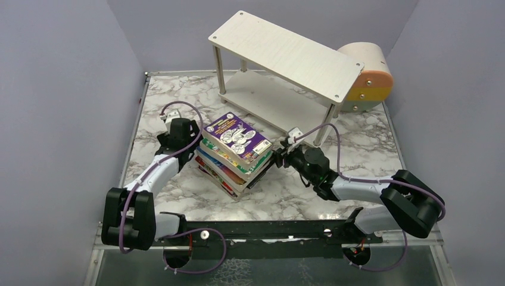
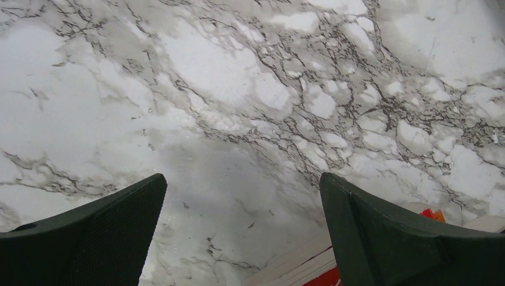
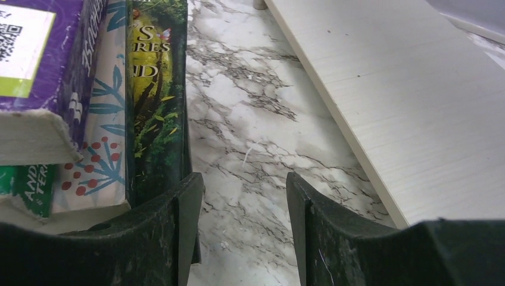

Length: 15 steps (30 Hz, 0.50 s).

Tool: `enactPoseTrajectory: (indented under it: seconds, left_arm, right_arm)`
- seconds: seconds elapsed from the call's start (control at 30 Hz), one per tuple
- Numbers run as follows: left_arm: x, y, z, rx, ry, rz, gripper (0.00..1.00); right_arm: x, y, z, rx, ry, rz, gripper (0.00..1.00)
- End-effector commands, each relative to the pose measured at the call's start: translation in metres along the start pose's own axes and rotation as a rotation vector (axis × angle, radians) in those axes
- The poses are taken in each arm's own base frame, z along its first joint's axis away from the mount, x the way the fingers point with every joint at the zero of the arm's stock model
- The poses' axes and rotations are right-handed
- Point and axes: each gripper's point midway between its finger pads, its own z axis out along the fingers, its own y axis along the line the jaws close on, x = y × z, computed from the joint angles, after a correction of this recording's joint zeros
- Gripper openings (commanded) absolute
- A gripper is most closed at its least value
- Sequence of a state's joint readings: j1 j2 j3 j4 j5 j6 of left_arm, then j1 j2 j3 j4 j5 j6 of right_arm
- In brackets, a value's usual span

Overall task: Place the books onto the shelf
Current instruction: Adjust the book at the center of the board.

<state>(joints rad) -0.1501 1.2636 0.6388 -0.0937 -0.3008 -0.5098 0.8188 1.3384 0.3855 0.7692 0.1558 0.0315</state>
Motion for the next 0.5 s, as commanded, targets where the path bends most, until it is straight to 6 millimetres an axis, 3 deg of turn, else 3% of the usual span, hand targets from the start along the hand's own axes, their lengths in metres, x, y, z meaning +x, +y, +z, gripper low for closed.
enactPoseTrajectory:
  seconds: [0.0, 0.2, 0.33, 0.47]
  left_arm:
    - [-0.019, -0.002, -0.011, 0.014, -0.059, -0.066, 0.99]
    - [-0.041, -0.004, -0.021, 0.013, -0.110, -0.089, 0.99]
    - [-0.058, -0.005, -0.030, 0.009, -0.135, -0.100, 0.99]
    - [-0.089, -0.004, -0.043, -0.015, -0.190, -0.109, 0.99]
  right_arm:
    - [-0.019, 0.044, 0.005, -0.201, -0.045, 0.026, 0.53]
    - [-0.025, 0.047, 0.005, -0.214, -0.045, 0.043, 0.52]
    - [-0.030, 0.022, 0.003, -0.071, -0.021, 0.055, 0.52]
    - [-0.039, -0.005, -0.004, 0.078, 0.015, 0.061, 0.53]
